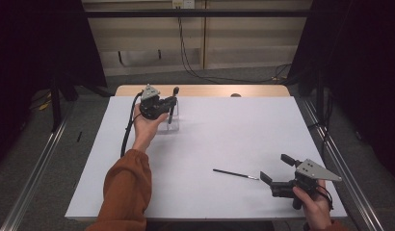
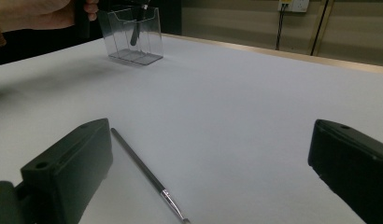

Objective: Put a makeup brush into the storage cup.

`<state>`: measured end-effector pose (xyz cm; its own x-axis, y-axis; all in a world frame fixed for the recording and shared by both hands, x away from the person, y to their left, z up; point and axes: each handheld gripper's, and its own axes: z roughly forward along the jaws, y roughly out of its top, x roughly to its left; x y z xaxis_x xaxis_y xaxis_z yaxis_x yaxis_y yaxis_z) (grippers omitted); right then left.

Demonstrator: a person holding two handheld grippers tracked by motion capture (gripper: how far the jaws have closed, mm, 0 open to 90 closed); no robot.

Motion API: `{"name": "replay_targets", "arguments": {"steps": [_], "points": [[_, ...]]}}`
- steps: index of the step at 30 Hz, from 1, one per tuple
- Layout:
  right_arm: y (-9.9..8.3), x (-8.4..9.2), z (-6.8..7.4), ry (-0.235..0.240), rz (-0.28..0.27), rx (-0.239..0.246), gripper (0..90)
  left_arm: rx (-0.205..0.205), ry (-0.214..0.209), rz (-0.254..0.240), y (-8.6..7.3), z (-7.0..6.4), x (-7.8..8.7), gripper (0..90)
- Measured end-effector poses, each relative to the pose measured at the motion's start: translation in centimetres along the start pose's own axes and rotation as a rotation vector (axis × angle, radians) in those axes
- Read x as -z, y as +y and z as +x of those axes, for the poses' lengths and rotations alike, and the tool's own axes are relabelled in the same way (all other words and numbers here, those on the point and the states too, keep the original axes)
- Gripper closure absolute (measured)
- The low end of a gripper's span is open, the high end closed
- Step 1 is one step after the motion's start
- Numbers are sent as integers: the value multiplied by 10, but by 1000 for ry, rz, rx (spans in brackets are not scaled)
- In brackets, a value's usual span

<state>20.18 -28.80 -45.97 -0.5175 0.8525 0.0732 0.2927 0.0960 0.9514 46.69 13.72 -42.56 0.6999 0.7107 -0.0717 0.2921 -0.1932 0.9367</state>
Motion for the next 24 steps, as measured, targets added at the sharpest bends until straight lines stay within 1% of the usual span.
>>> {"name": "replay_targets", "arguments": {"steps": [4,8,11,12,13,15,16,17,18,19,20,22,24], "points": [[0,0,0,-1,2,-1,0,10,3,6,-1,2,1,793],[0,0,0,0,3,-3,0,9,9,17,-2,3,2,792],[0,-1,0,1,3,-2,0,23,4,25,-1,2,3,790],[0,0,0,0,3,-2,0,29,9,25,-1,1,3,787],[0,0,0,-1,2,0,0,22,15,29,0,1,3,772],[0,0,1,0,2,2,0,24,22,32,-1,2,3,733],[0,0,1,2,0,2,0,42,19,38,-1,2,3,709],[0,0,1,2,-1,3,0,49,11,49,0,1,3,705],[0,0,1,2,0,2,0,38,31,59,0,0,3,685],[0,0,0,1,2,0,0,36,33,56,0,0,4,645],[0,0,0,0,3,-2,0,42,30,51,0,2,5,629],[0,-1,0,0,2,-2,0,35,50,42,0,3,6,560],[0,0,1,3,0,2,0,40,40,30,0,3,8,504]]}}
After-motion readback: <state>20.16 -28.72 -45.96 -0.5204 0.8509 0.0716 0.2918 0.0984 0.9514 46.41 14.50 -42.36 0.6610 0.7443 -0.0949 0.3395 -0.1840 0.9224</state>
